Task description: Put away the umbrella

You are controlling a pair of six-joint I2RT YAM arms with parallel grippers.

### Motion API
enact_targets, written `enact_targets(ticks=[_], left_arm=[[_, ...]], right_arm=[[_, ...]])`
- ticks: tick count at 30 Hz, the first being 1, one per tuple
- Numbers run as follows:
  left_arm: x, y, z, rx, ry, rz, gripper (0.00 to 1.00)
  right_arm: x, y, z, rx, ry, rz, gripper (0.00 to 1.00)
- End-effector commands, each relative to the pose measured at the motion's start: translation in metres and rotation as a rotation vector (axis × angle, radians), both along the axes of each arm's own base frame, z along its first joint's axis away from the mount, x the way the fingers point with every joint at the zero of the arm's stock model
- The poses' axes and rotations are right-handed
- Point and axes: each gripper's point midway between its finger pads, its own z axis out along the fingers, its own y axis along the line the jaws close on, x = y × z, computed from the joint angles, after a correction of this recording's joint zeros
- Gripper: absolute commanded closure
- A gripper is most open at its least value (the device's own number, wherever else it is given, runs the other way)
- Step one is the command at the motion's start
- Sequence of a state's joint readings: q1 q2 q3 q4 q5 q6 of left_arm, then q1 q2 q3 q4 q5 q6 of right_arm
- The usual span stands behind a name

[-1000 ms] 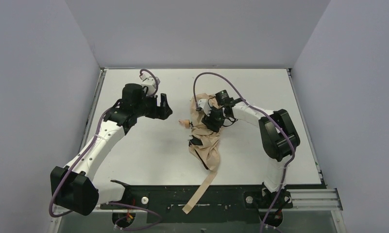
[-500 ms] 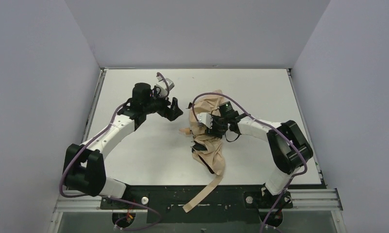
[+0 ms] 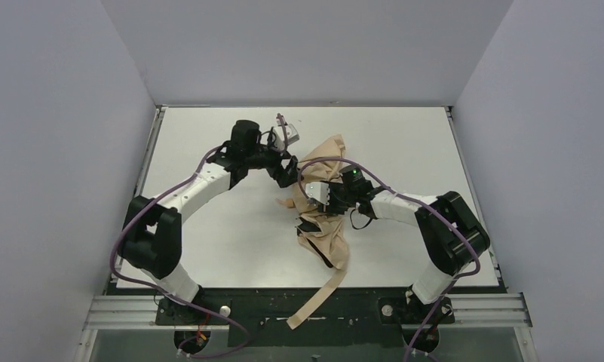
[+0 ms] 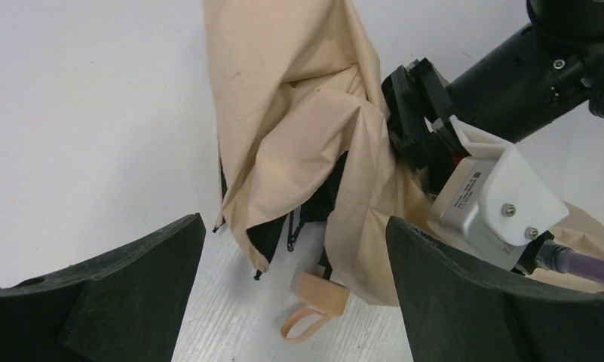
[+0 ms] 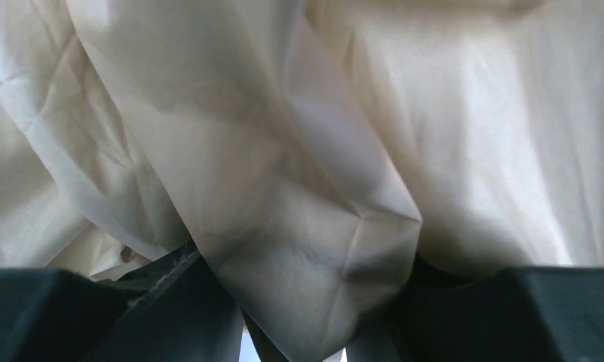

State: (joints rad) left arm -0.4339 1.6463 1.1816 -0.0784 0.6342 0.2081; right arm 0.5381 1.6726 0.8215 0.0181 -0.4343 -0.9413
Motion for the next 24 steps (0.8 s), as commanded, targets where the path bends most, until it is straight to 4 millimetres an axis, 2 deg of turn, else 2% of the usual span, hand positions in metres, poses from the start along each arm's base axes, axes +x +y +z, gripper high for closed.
enact_targets(ticks=[1, 3, 7, 10, 12, 14, 18, 24], left_arm=[[0.004, -0.01, 0.052, -0.031, -0.228, -0.029, 0.11], [0.015, 0.0, 0.083, -0.057, -0.287, 0.073, 0.1], [0.032, 0.036, 0.132, 0.012, -0.262, 0.31, 0.06], [0.036, 0.058, 0.163, -0.027, -0.229, 0.385, 0.05], [0.036, 0.065, 0.178, -0.117, -0.204, 0.386, 0.05], [0.034, 0.065, 0.182, -0.169, -0.177, 0.348, 0.05], [0.03, 0.06, 0.162, -0.085, -0.187, 0.25, 0.04], [0.03, 0.056, 0.151, -0.114, -0.26, 0.217, 0.04]], right_arm=[[0.007, -0.001, 0.005, -0.015, -0.065, 0.006, 0.65], [0.007, -0.001, 0.005, -0.015, -0.065, 0.006, 0.65], [0.007, 0.0, 0.003, -0.015, -0.062, 0.009, 0.65], [0.006, 0.001, 0.001, -0.015, -0.058, 0.011, 0.65], [0.006, 0.002, 0.001, -0.015, -0.057, 0.013, 0.66], [0.006, 0.003, 0.001, -0.015, -0.058, 0.015, 0.66], [0.006, 0.004, 0.002, -0.015, -0.057, 0.018, 0.66], [0.005, 0.005, 0.001, -0.019, -0.036, 0.015, 0.65]])
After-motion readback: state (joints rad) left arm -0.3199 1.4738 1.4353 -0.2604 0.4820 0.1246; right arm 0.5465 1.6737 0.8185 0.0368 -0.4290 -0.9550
